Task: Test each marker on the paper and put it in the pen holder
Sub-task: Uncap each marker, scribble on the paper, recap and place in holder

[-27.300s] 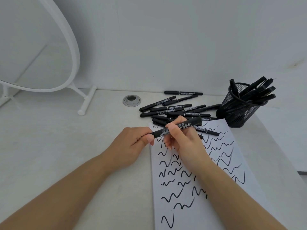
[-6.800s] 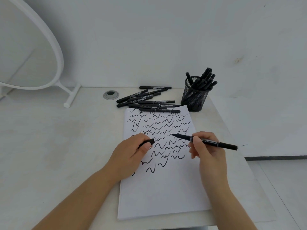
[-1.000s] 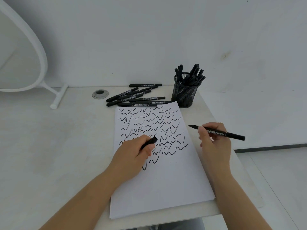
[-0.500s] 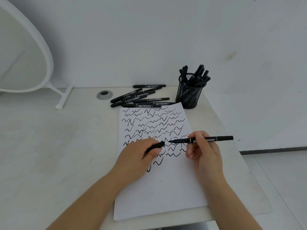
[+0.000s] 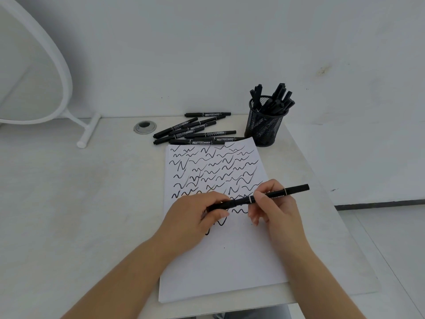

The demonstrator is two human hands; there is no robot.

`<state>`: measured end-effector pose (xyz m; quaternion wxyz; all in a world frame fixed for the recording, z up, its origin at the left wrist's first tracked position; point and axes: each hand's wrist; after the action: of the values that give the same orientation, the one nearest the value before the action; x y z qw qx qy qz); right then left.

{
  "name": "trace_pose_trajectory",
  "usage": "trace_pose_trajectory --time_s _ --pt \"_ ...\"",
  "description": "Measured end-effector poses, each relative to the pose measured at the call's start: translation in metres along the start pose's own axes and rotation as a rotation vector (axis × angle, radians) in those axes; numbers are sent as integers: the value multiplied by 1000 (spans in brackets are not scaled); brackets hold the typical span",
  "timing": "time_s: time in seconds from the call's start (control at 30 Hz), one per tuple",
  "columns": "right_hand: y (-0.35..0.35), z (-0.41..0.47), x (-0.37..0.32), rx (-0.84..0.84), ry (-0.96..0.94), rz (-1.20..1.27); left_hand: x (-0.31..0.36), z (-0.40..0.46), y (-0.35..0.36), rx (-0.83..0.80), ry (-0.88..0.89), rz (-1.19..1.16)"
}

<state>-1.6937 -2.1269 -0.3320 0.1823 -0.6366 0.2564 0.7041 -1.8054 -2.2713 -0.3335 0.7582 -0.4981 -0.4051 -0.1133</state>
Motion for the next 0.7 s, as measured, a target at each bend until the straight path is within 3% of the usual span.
trace_pose_trajectory --time_s 0.7 --pt "6 -1 2 -92 -60 -70 -3 2 -2 20 22 18"
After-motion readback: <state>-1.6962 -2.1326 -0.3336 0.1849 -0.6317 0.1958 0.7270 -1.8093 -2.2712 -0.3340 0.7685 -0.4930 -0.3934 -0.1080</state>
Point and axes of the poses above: each hand's wrist, its own z-axis towards the middle knuckle, its own y-axis out of the palm, x = y × z, and after that the axes turned 1 degree about y, right-handed
